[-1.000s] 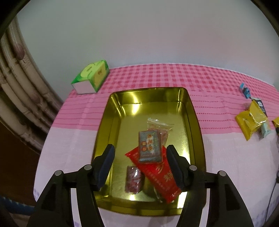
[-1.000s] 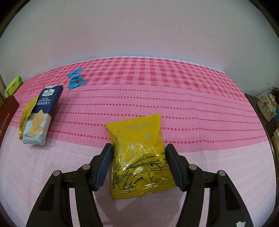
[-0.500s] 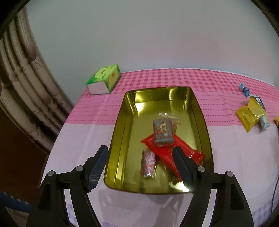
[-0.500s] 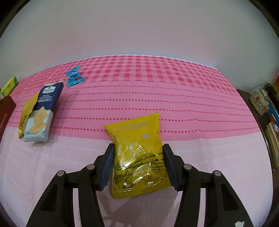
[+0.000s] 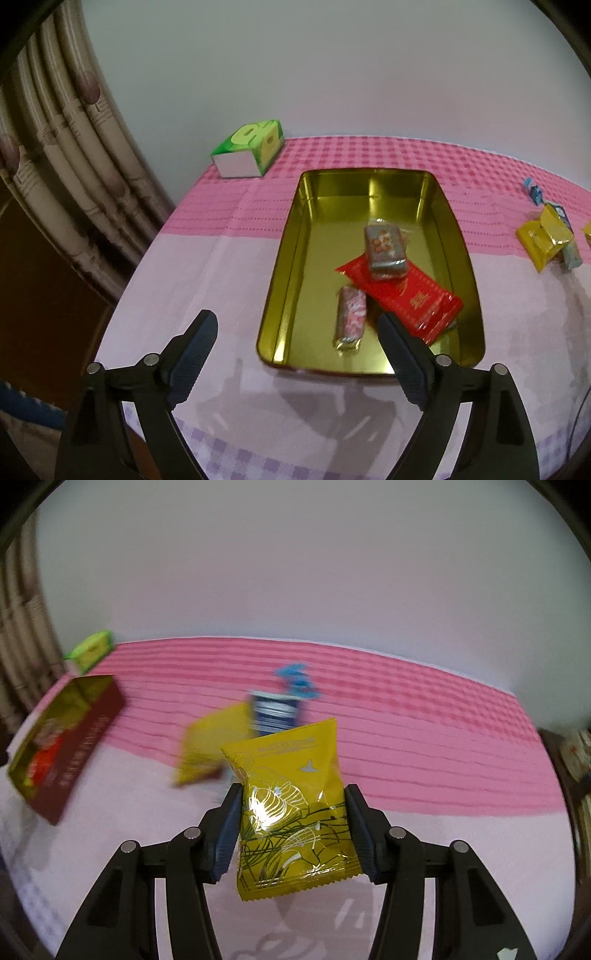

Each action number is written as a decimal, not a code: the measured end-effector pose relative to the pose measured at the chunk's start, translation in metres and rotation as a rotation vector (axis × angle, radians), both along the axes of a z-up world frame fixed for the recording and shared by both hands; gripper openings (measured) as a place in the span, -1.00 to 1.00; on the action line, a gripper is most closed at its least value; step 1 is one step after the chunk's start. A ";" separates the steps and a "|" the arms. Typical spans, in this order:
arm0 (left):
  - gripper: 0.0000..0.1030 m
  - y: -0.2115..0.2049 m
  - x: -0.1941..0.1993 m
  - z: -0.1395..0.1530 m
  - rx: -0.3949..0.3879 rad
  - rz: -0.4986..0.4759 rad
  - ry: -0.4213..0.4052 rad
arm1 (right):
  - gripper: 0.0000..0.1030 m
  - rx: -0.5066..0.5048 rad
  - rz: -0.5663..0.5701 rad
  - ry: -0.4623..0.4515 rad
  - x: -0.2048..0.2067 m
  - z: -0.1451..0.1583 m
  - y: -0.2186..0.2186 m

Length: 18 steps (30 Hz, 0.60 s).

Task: Organize snacks
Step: 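Carry the yellow foil bag into the tin and open the right gripper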

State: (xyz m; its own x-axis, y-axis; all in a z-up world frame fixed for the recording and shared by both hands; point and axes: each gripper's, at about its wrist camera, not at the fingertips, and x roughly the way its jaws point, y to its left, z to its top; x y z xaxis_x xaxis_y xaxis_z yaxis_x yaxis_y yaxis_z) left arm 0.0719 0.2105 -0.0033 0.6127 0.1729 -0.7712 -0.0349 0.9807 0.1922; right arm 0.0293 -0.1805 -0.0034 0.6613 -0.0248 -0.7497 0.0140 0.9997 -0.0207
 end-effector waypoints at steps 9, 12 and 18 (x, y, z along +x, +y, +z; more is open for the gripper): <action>0.72 0.017 -0.015 0.004 0.012 0.031 0.006 | -0.02 0.017 0.247 0.006 0.017 0.009 0.126; 0.72 0.026 -0.016 0.006 -0.007 0.046 0.011 | -0.03 0.011 0.302 0.003 0.021 0.012 0.156; 0.72 0.041 -0.018 0.007 -0.016 0.080 0.013 | -0.03 -0.015 0.381 0.013 0.030 0.013 0.205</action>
